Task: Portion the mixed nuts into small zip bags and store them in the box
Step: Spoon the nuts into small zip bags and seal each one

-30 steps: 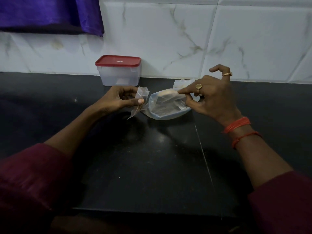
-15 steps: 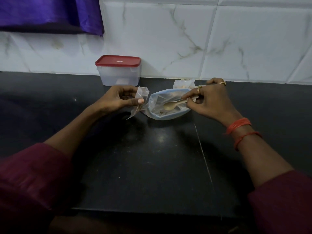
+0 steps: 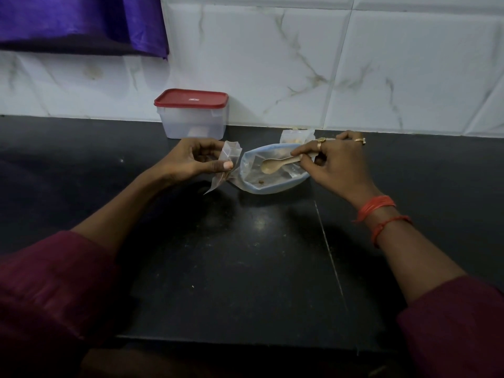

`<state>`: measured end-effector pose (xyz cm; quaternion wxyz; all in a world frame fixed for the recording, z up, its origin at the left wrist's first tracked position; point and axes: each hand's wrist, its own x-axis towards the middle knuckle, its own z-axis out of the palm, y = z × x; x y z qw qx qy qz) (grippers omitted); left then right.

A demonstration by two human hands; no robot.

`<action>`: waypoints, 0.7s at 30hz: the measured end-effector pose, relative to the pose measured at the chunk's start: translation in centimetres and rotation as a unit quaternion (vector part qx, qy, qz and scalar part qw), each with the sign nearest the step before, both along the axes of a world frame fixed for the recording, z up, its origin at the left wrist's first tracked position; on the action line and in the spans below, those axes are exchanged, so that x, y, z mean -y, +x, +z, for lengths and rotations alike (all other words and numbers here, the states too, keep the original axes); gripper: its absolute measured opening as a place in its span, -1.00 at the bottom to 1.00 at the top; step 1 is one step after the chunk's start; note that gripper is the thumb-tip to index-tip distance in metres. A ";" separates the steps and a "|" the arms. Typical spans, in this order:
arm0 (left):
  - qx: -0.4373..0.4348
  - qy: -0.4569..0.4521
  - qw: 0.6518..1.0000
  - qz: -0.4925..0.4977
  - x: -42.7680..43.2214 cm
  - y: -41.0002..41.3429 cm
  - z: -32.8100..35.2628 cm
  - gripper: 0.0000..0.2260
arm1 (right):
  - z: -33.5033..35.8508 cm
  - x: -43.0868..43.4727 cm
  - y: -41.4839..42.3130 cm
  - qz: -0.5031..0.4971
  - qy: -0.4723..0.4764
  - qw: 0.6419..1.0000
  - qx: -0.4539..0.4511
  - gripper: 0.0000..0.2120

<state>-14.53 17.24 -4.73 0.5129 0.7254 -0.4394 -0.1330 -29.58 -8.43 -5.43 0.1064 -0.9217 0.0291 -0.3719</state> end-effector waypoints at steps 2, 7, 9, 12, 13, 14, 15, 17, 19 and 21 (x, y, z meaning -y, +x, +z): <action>0.006 0.004 1.000 -0.003 0.0 0.1 0.0 -0.73 | -0.3 -0.2 0.3 -0.005 0.004 1.000 -0.026 -0.79; 0.008 0.003 1.000 -0.011 0.0 0.1 -0.1 -0.71 | -0.4 -0.2 0.3 0.021 0.049 0.997 -0.047 -0.82; 0.006 0.002 1.000 -0.013 0.0 0.1 -0.1 -0.70 | -0.2 -0.2 0.3 0.034 0.078 0.995 -0.053 -0.83; 0.007 0.004 1.000 -0.011 0.0 0.3 -0.2 -0.70 | 0.0 -0.3 0.3 0.052 0.130 0.988 -0.063 -0.84; 0.008 0.005 1.000 -0.012 0.0 0.3 -0.2 -0.70 | 0.0 -0.4 0.3 0.052 0.149 0.985 -0.064 -0.84; 0.008 0.006 1.000 -0.013 0.0 0.3 -0.3 -0.71 | 0.0 -0.6 0.3 0.050 0.172 0.982 -0.066 -0.81; 0.007 0.007 1.000 -0.013 0.0 0.3 -0.3 -0.71 | -0.1 -0.7 0.4 0.047 0.195 0.977 -0.068 -0.77; 0.007 0.006 1.000 -0.016 0.1 0.3 -0.3 -0.71 | -0.3 -0.9 0.7 0.035 0.222 0.972 -0.064 -0.73; 0.006 0.004 1.000 -0.016 0.1 0.4 -0.3 -0.70 | -0.5 -0.7 0.8 0.025 0.242 0.969 -0.050 -0.76; 0.007 0.001 1.000 -0.016 0.1 0.4 -0.3 -0.70 | -0.4 -0.4 0.8 0.027 0.244 0.969 -0.033 -0.80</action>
